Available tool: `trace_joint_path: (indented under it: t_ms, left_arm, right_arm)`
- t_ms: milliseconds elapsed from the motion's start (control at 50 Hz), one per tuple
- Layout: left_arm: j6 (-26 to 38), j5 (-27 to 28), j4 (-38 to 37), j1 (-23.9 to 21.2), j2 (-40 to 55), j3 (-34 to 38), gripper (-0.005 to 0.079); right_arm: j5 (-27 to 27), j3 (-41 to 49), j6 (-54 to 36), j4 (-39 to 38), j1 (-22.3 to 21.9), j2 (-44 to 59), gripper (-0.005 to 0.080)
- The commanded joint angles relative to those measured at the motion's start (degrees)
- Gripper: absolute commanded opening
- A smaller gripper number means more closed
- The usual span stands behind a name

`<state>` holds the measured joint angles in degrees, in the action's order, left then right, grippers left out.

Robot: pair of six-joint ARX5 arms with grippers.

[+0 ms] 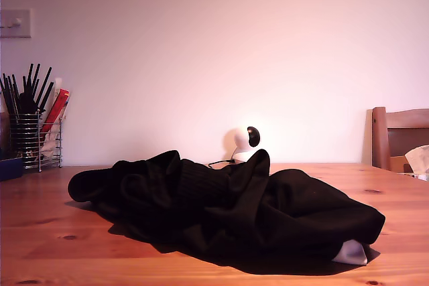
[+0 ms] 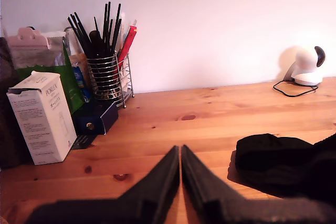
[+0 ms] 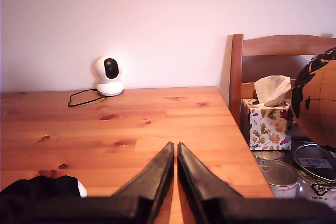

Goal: Fold the shorts in front of you. After folding it, place it to the left side.

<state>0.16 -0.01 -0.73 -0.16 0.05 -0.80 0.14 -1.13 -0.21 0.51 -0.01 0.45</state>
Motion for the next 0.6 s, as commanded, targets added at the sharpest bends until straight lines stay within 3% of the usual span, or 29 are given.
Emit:
trace_joint_path:
  t_ms: [0, 220, 380, 580]
  left_arm:
    - [-5.4, 5.9, 2.7, 1.3, -0.8, 2.3, -0.0019]
    - [-5.4, 6.0, 2.6, 1.3, -0.8, 2.3, -0.0019]
    - [-7.6, 7.9, 3.2, 1.3, -0.8, 2.3, -0.0019]
    - [-14.4, 16.5, 7.1, 1.1, -0.8, 1.4, -0.0019]
  right_arm:
    - [-2.3, -1.2, 12.4, -5.4, 6.6, -0.4, -0.0012]
    - [-3.4, -1.3, 12.5, -5.4, 6.8, -0.4, -0.0012]
    - [-8.5, -3.4, 15.3, -4.8, 6.8, -0.4, -0.0012]
    - [-13.8, -10.5, 15.3, 3.4, 6.8, 0.8, -0.0012]
